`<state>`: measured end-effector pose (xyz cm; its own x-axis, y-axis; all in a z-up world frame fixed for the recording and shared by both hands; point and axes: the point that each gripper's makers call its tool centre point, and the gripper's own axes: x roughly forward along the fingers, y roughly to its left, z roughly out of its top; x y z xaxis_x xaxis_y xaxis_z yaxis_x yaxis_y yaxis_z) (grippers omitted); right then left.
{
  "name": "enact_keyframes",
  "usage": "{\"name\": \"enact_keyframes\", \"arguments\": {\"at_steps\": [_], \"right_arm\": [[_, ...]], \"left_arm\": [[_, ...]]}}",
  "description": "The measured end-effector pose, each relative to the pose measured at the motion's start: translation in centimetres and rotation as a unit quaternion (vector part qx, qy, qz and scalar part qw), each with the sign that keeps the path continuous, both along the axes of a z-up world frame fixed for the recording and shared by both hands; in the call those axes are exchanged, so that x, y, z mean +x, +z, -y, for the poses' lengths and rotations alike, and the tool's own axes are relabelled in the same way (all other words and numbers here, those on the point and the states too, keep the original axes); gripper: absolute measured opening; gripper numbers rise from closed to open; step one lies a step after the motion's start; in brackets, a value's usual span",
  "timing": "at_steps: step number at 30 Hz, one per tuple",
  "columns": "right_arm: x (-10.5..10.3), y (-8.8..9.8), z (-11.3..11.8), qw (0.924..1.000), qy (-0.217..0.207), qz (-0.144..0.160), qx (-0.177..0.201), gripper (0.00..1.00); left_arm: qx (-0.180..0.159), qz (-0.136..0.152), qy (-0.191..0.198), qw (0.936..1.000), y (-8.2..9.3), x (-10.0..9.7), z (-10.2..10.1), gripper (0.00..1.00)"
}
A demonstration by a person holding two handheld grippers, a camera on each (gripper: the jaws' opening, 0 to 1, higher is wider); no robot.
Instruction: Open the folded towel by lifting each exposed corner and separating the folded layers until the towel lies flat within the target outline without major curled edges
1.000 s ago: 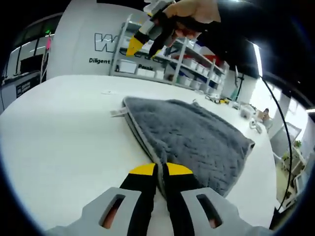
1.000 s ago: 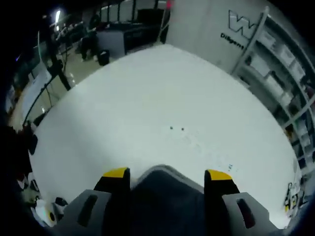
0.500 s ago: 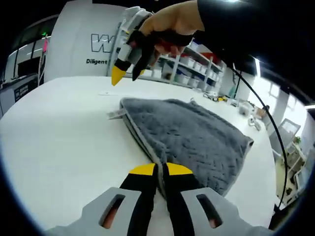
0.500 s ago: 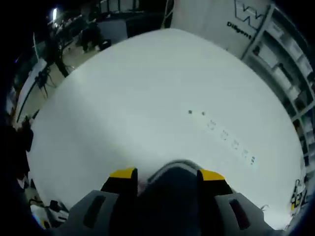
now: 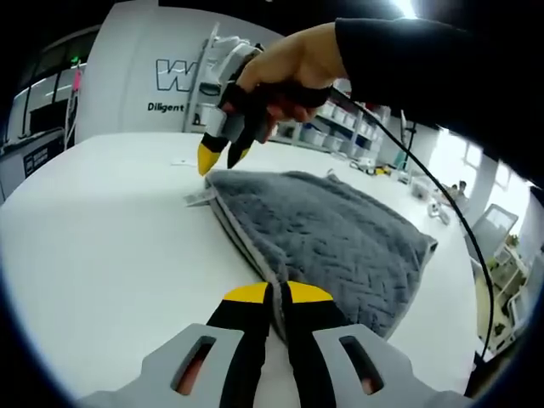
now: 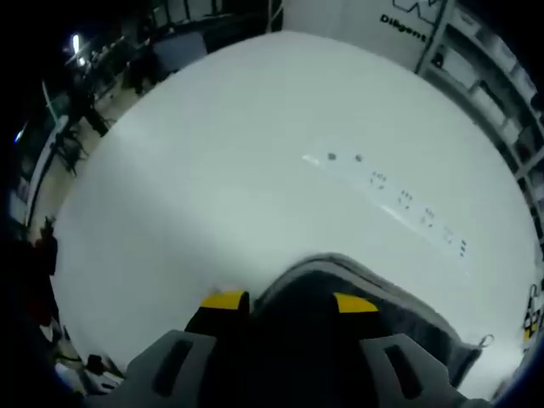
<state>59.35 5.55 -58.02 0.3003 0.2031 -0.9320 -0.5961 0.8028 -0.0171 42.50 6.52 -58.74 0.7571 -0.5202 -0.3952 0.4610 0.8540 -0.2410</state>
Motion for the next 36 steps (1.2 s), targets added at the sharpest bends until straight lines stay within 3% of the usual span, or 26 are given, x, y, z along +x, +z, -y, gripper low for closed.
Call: {"name": "enact_keyframes", "arguments": {"at_steps": [9, 19, 29, 36], "right_arm": [[-0.2, -1.5, -0.7, 0.9996, -0.026, 0.002, 0.013, 0.30], [5.3, -1.7, -0.6, 0.9990, -0.041, -0.010, 0.018, 0.23], [6.0, -2.0, -0.9, 0.9997, -0.017, 0.007, -0.015, 0.16], [3.1, -2.2, -0.8, 0.9988, -0.003, 0.028, -0.041, 0.06]], "left_arm": [[0.009, 0.005, -0.004, 0.9999, 0.1, -0.4, 0.1, 0.05], [0.008, 0.005, -0.007, 0.9999, 0.1, -0.4, 0.1, 0.05], [0.011, 0.009, -0.012, 0.9998, 0.1, -0.3, 0.1, 0.05], [0.008, 0.014, -0.012, 0.9998, 0.2, -0.2, 0.1, 0.05]]}}
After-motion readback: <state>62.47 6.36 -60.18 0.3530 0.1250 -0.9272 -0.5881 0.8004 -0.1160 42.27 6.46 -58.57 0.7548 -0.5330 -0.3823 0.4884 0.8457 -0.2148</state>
